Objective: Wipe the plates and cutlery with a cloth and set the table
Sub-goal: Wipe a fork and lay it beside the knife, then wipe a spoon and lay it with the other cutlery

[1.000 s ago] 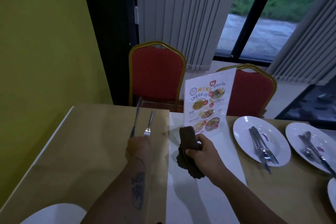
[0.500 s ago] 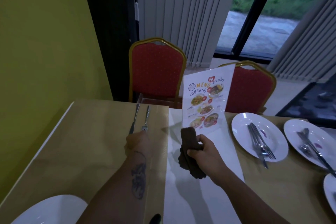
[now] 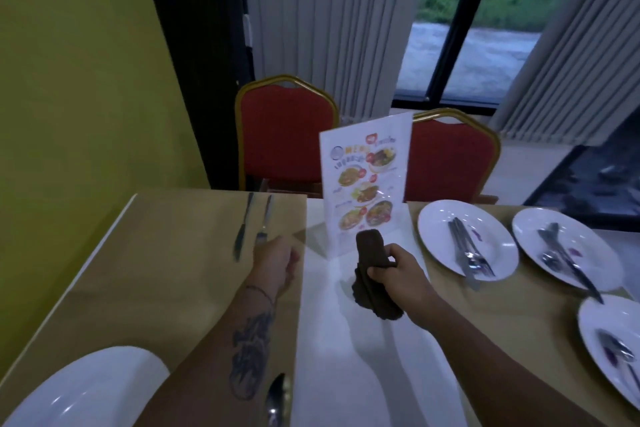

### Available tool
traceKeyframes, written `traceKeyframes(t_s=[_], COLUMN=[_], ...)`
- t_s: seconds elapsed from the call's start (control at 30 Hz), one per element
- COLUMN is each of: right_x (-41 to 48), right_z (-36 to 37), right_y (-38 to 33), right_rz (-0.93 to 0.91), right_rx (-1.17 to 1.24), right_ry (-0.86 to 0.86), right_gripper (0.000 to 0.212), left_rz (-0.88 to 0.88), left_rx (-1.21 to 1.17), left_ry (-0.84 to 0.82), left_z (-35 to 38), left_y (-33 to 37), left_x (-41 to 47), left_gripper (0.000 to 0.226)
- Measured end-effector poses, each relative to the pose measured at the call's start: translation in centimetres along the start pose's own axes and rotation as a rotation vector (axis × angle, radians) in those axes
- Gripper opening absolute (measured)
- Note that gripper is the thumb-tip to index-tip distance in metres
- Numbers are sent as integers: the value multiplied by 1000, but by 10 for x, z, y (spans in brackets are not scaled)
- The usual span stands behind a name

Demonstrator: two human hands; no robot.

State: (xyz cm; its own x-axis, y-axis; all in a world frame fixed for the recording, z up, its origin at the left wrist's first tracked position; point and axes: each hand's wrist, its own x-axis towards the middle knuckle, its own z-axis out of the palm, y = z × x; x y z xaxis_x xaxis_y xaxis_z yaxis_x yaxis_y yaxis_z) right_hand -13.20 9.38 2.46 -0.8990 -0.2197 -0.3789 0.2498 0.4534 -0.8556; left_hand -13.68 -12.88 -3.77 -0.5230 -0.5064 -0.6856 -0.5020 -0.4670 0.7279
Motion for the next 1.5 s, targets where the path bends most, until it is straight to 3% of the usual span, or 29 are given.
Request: traceKeyframes(t_s=[0.1, 0.33, 0.63, 0.73, 0.83, 0.9, 1.03, 1.23, 1.5], right_x=[-4, -35, -94, -108, -117, -123, -134, -142, -134], right_z=[-33, -160, -345, -384, -407, -421, -438, -451, -449], right_y=[18, 83, 176, 201, 221, 235, 260, 286, 282], right_rz=[10, 57, 148, 177, 205, 219, 265, 295, 262], right_rx=[62, 249, 456, 450, 458, 459, 501, 529, 543], right_ry=[36, 145, 388, 466, 527, 529, 538, 521, 459], right_gripper=[7, 18, 20, 18, 18, 14, 13, 14, 14], left_rz=[10, 56, 50, 198, 474, 636, 830, 894, 846], left_rx=[-15, 18, 401, 676, 978, 1121, 1279, 1410, 1343], left_ry=[-144, -356, -590, -651, -627, -555, -484, -443, -406], left_z=[31, 140, 317, 361, 386, 397, 403, 414, 418], left_y=[-4, -43, -162, -212, -255, -278, -300, -297, -285], left_x=[-34, -125, -242, -263, -280, -291, -295, -292, -299], left_gripper=[12, 15, 16, 18, 21, 10, 36, 57, 47])
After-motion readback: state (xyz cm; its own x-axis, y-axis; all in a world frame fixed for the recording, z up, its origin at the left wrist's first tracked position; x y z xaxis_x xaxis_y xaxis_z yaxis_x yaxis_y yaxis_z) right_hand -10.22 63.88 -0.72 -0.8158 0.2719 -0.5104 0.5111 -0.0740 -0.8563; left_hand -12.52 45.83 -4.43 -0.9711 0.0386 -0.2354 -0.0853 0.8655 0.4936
